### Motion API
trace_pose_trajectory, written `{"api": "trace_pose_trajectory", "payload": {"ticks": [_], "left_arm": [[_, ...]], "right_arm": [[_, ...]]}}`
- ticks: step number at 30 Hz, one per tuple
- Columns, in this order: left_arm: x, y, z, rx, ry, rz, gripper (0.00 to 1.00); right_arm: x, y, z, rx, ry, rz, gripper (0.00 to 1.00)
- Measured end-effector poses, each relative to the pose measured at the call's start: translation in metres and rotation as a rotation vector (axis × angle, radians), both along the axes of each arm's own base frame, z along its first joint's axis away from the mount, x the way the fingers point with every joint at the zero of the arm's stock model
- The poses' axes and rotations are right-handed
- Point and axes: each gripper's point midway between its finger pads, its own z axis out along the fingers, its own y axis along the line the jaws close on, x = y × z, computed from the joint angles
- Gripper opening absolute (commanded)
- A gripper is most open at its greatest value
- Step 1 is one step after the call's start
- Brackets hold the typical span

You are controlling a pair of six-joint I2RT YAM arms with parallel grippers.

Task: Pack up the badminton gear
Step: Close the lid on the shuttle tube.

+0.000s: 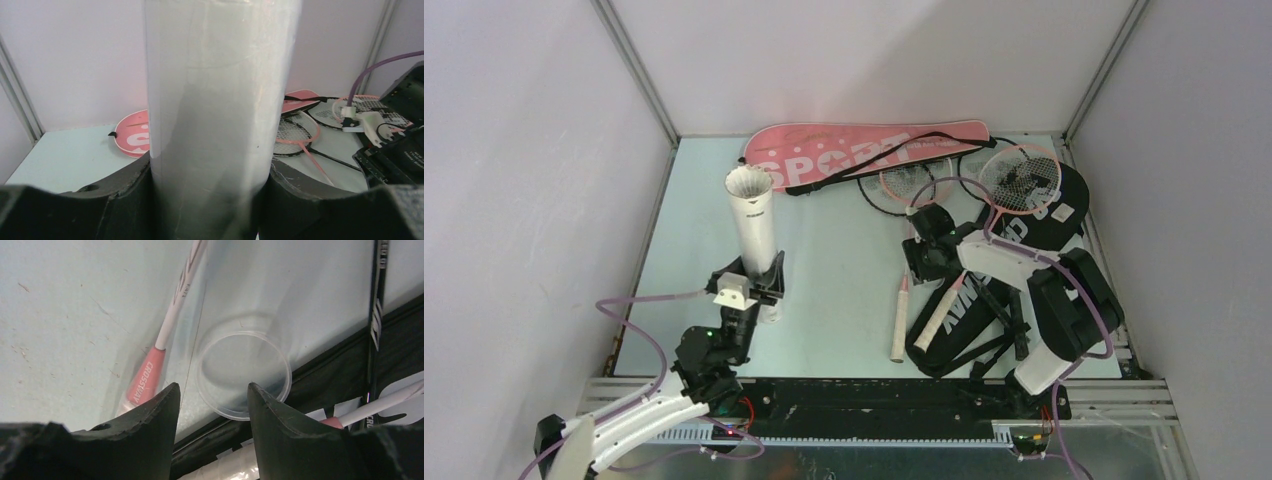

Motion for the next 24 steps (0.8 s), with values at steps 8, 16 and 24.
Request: {"api": "trace_pose_trajectory", "payload": {"ticks": [8,16,24], "left_arm": [[0.0,-0.008,-0.007,0.034,0.014,-0.032,0.15],[0.0,-0.009,-0.01,0.047,0.022,-0.035,0.15],[-0.002,-0.016,-0.008,0.058,0.008,-0.073,0.15]], "right_arm": [[-0.002,0.008,-0.015,-0.08,0.028,0.109,0.47],[0.01,0.009,-0.019,-0.12,0.004,0.124,0.09],[0.01,0.01,-0.017,-0.135,-0.012,0.116,0.0]]}}
